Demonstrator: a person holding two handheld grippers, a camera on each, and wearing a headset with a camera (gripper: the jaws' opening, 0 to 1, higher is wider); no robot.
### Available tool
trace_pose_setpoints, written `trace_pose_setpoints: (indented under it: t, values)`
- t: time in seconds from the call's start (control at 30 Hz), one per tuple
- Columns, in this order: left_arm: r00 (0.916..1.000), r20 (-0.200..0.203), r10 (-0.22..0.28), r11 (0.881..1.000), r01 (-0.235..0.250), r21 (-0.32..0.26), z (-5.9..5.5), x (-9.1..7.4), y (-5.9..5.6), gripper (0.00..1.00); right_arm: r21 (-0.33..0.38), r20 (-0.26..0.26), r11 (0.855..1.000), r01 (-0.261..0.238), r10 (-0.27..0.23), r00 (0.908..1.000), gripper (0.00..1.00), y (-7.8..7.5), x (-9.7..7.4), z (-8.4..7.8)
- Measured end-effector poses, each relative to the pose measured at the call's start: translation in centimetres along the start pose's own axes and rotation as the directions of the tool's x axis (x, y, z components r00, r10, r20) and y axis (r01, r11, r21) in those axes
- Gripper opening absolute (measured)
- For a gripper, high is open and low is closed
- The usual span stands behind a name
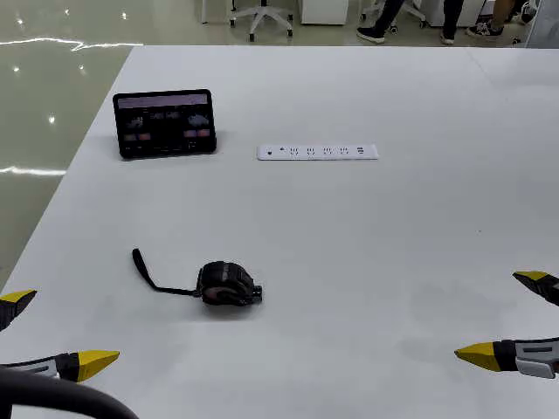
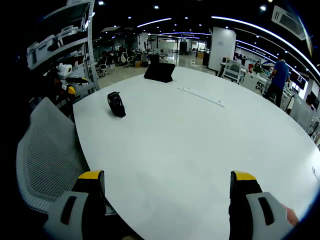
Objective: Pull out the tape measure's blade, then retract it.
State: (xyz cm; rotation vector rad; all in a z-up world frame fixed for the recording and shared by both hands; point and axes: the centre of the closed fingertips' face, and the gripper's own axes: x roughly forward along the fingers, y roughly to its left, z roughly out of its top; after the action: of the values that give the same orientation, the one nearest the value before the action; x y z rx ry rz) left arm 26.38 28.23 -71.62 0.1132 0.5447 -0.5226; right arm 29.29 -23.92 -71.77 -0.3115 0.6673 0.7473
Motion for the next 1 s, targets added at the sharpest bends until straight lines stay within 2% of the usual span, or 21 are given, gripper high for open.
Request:
trace_pose_setpoints:
  t: [0.47,0.73,0.83,1.0]
  values:
    - [1.0000,-0.006,0.003,1.000,-0.003,0.001,-0.2,-0.2,0.1,1.00,-0.007,-0.010,1.000,0.006,-0.006,0.9999,1.00,-0.3,0.1,-0.4]
    - [1.0000,-0.001,-0.008,1.000,0.008,0.005,0.0,-0.2,0.0,1.00,-0.024,0.002,1.000,0.009,-0.009,1.0000,1.00,-0.5,0.0,-0.1]
    - [0.9999,-0.010,-0.001,1.000,0.001,0.006,0.0,-0.1,0.1,1.00,-0.015,0.004,1.000,0.006,-0.006,1.0000,1.00,-0.6,0.0,0.2]
    - [0.9998,0.003,-0.020,1.000,0.020,0.023,0.6,-0.1,-0.1,1.00,-0.003,0.016,1.000,0.009,-0.009,0.9998,1.00,-0.9,-0.2,0.7]
